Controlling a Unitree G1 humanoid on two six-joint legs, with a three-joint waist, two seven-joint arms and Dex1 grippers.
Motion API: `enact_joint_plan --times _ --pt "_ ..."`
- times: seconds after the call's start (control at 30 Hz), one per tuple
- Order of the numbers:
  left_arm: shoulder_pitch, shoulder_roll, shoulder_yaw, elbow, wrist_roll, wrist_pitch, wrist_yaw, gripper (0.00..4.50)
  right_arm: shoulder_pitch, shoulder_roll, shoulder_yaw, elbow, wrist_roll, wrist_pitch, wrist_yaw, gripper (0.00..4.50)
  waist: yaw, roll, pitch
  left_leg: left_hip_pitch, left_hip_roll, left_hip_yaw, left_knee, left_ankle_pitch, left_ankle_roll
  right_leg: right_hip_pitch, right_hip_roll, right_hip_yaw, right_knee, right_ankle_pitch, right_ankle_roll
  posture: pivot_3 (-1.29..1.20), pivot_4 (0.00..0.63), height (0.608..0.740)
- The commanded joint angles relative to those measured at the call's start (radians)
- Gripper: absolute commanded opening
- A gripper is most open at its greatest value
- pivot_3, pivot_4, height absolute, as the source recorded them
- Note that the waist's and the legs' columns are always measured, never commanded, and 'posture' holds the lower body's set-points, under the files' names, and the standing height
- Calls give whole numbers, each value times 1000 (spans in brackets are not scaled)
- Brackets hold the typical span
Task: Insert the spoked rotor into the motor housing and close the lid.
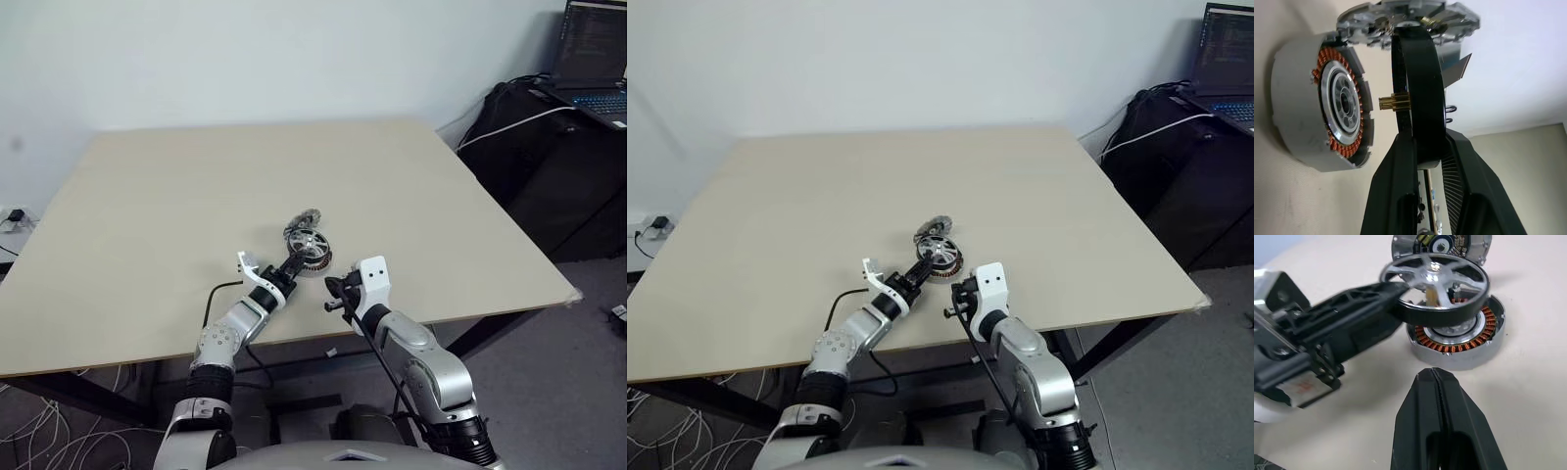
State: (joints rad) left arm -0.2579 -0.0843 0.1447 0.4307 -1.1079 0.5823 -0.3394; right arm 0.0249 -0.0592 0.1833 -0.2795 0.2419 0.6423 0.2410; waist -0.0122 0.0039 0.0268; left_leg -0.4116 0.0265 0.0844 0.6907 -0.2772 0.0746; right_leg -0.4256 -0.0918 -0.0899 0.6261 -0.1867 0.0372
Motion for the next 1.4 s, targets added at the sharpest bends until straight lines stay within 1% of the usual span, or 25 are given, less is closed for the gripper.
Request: enact_joint_plan --times 0.03,0.4,0.83,1.33,1.37,1.4 --pt "-22 -139 -10 1 15 -1 -37 398 -4 3 0 -45 5 -13 -2 0 0 0 0 0 0 0 0 0 0 0 0 0 0 0 0 0 0 740" --pt "-54 -157 21 51 60 -10 -64 398 3 1 -4 -57 7 -9 -9 0 -1 0 0 0 0 0 0 0 0 0 1 0 0 0 0 0 0 740" --pt "-61 -165 61 83 125 -23 -44 398 3 0 -4 -56 8 -9 -12 0 0 -1 0 0 0 0 0 0 0 0 0 1 0 0 0 0 0 740" --pt "-70 -164 73 127 180 -43 -22 398 1 2 -5 -56 7 -11 -15 0 0 -1 0 0 0 0 0 0 0 0 0 0 0 0 0 0 0 740" --pt "-70 -165 74 127 181 -43 -22 1120 1 1 -5 -55 7 -11 -15 0 0 -1 0 0 0 0 0 0 0 0 0 0 0 0 0 0 0 740" --pt "-71 -165 75 127 183 -43 -23 1355 1 1 -5 -55 7 -11 -15 0 0 -1 0 0 0 0 0 0 0 0 0 0 0 0 0 0 0 740"
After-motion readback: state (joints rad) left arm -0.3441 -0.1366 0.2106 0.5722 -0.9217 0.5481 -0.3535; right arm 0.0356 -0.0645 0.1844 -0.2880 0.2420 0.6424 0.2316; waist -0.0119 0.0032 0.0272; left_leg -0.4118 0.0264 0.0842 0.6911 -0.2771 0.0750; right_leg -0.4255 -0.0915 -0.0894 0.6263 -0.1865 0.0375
